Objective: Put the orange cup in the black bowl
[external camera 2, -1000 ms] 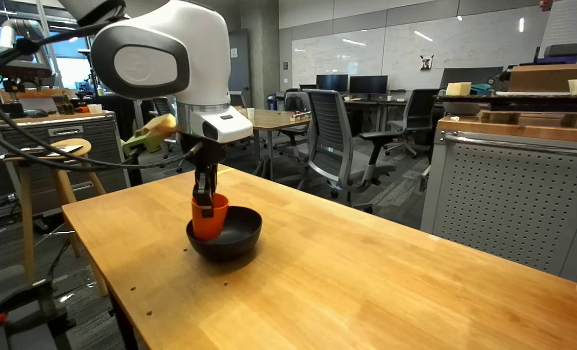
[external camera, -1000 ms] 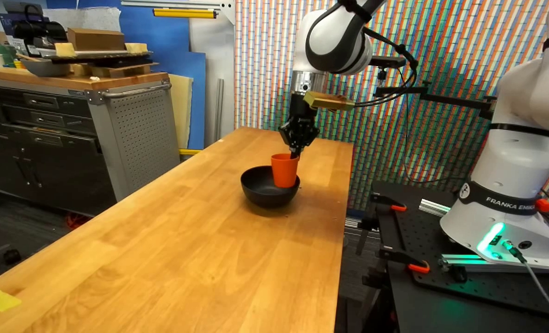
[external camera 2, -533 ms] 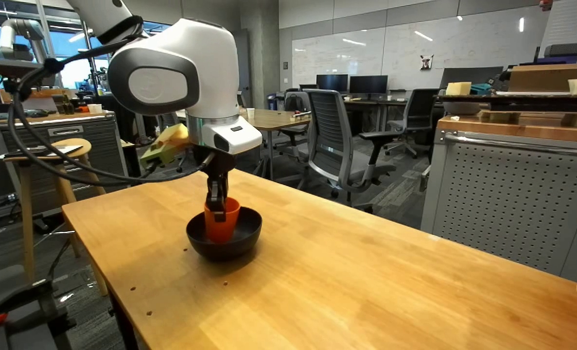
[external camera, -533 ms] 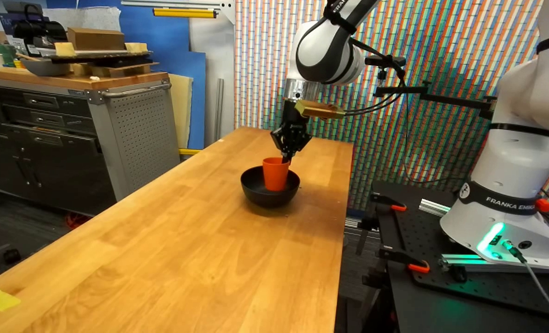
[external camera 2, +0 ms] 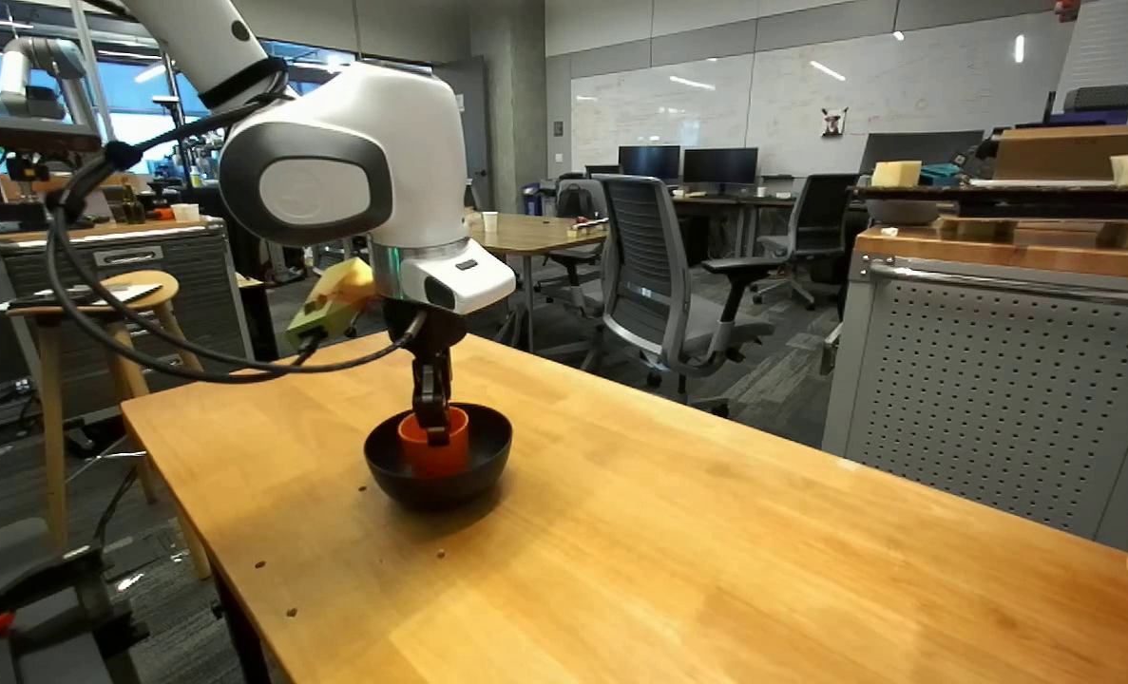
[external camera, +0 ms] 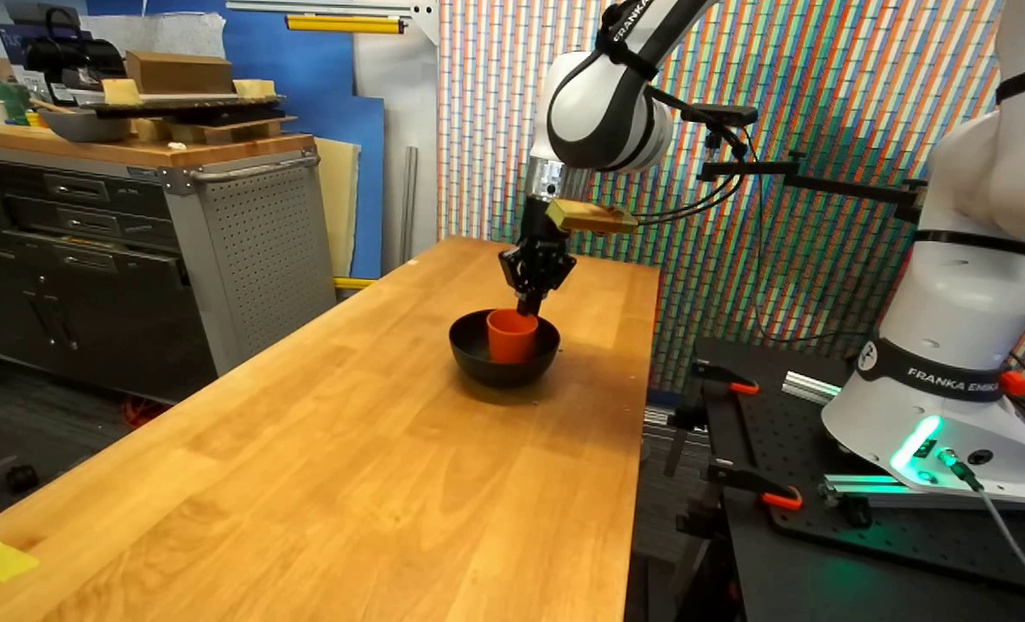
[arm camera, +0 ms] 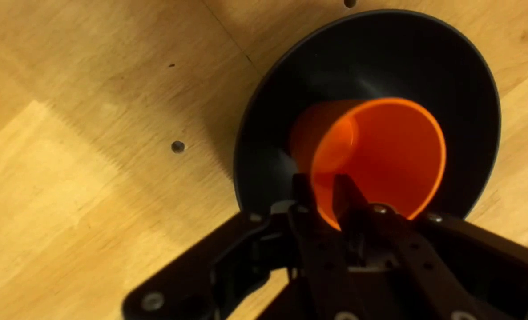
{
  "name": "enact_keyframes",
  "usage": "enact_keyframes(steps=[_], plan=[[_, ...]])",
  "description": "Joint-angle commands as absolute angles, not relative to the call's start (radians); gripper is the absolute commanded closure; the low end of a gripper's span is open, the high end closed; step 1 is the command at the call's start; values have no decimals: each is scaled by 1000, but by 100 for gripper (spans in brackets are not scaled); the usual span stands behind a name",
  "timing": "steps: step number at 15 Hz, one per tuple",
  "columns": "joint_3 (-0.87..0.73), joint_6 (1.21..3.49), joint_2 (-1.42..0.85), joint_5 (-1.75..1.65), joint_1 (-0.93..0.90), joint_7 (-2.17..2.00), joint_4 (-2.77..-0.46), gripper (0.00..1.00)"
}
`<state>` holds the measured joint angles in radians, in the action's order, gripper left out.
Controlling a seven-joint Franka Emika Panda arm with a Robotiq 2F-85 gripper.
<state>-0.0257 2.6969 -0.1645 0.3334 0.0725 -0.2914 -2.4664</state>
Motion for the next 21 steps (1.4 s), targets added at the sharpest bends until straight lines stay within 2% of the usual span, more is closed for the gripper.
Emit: enact_keyframes(steps=[1, 7, 12, 19, 20, 21], plan=[[-25, 2722, -185, 351, 68, -264, -2457, 46], [-35, 2664, -67, 308, 59, -281, -2504, 2], [-37, 2531, 114, 91, 49, -341, -2534, 0], [22, 1973, 370, -101, 46, -217, -2485, 0], [13, 2073, 286, -72, 60, -256, -2488, 0], [20, 2027, 321, -76, 58, -243, -2486, 0]])
